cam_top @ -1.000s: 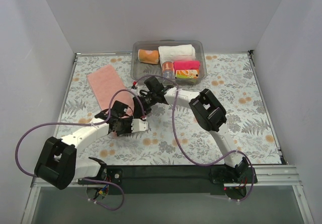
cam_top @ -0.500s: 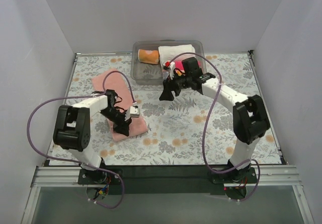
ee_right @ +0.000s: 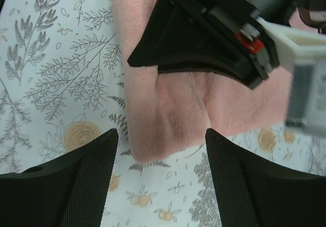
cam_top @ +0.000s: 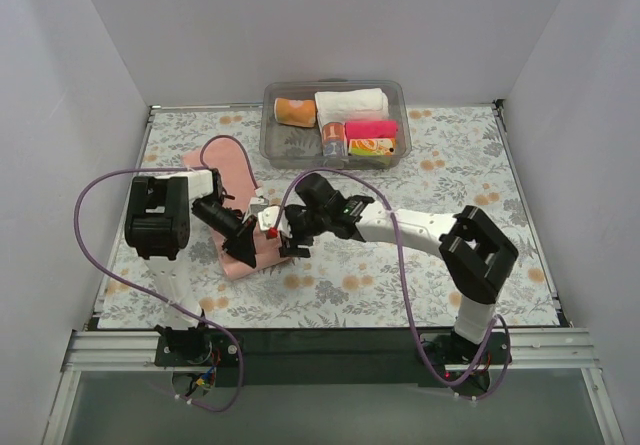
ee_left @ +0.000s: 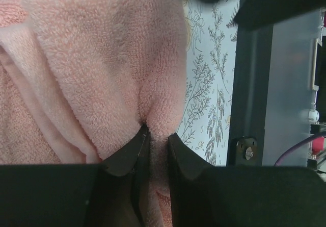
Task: Roll the towels
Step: Roll the towel
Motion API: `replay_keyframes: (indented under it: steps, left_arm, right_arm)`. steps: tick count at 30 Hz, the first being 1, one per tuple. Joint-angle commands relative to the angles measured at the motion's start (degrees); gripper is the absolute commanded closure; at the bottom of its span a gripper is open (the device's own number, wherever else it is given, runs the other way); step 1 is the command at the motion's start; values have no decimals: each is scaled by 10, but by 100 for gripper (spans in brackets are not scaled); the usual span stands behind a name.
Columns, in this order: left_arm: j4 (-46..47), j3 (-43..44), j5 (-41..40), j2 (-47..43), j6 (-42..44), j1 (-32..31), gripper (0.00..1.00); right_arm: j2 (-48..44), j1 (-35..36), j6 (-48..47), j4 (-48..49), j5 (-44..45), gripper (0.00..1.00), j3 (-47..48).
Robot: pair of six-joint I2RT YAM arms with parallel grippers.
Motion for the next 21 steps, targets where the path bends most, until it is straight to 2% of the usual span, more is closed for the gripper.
replay_keyframes:
  steps: [1, 9, 12, 13, 15, 16, 21]
  left_arm:
    - [36, -1, -47, 26, 20, -1, 98]
    - [43, -4, -44, 24, 20, 10, 97]
    - [52, -12, -47, 8, 23, 10, 94]
    - [56, -16, -48, 4, 21, 10, 94]
    - [65, -20, -50, -7, 19, 10, 92]
    - [66, -22, -52, -6, 19, 10, 91]
    - [48, -24, -36, -1, 24, 12, 89]
  right_arm:
    - [35, 30, -91, 81, 34, 36, -9]
    - [94, 62, -157, 119, 59, 40, -29]
    - [127, 62, -157, 99, 79, 64, -8]
    - [138, 60, -156, 88, 85, 79, 3]
    - [147, 59, -147, 41, 85, 89, 14]
    - [147, 57, -141, 25, 78, 98, 18]
    - [135, 52, -111, -109, 19, 99, 52]
